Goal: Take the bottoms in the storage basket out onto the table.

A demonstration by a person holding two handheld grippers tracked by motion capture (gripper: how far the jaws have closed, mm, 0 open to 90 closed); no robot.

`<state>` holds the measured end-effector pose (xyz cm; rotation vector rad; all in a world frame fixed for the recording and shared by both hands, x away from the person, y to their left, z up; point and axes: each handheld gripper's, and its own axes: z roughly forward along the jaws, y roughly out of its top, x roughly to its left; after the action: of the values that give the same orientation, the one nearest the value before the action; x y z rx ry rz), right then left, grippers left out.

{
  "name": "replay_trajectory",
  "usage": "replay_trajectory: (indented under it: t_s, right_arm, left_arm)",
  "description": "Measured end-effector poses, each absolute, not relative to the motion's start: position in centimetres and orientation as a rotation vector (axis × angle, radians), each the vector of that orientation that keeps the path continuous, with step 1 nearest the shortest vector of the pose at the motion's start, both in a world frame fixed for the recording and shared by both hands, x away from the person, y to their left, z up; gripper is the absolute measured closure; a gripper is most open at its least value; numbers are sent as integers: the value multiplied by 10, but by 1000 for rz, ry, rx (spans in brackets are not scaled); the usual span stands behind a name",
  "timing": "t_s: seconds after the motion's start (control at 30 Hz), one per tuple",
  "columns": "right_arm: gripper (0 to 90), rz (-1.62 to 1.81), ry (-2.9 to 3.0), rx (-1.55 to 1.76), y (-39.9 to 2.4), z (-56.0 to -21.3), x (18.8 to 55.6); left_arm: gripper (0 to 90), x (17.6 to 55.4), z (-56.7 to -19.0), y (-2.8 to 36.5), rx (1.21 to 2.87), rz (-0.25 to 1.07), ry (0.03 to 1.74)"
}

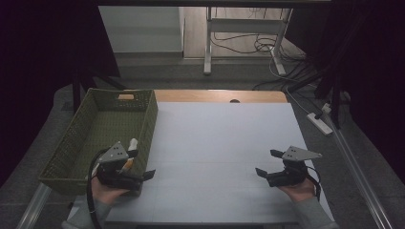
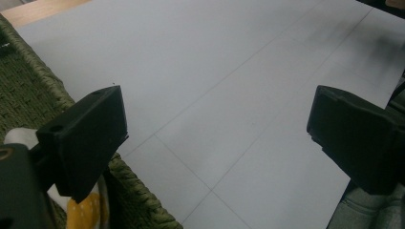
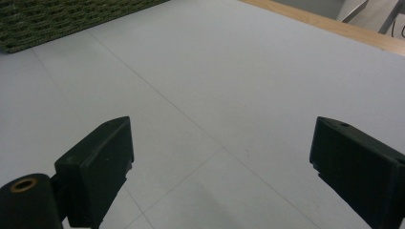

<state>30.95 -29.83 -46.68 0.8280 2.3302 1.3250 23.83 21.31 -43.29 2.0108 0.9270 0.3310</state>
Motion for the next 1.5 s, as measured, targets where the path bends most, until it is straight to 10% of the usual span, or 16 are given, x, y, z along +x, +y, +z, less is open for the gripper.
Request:
replay_trajectory:
  t_s: [1.5]
  right_arm:
    - [79,1239,2371,819,-290,-477,317]
  left_arm:
    - [83,239,-410,221,2031,408,952]
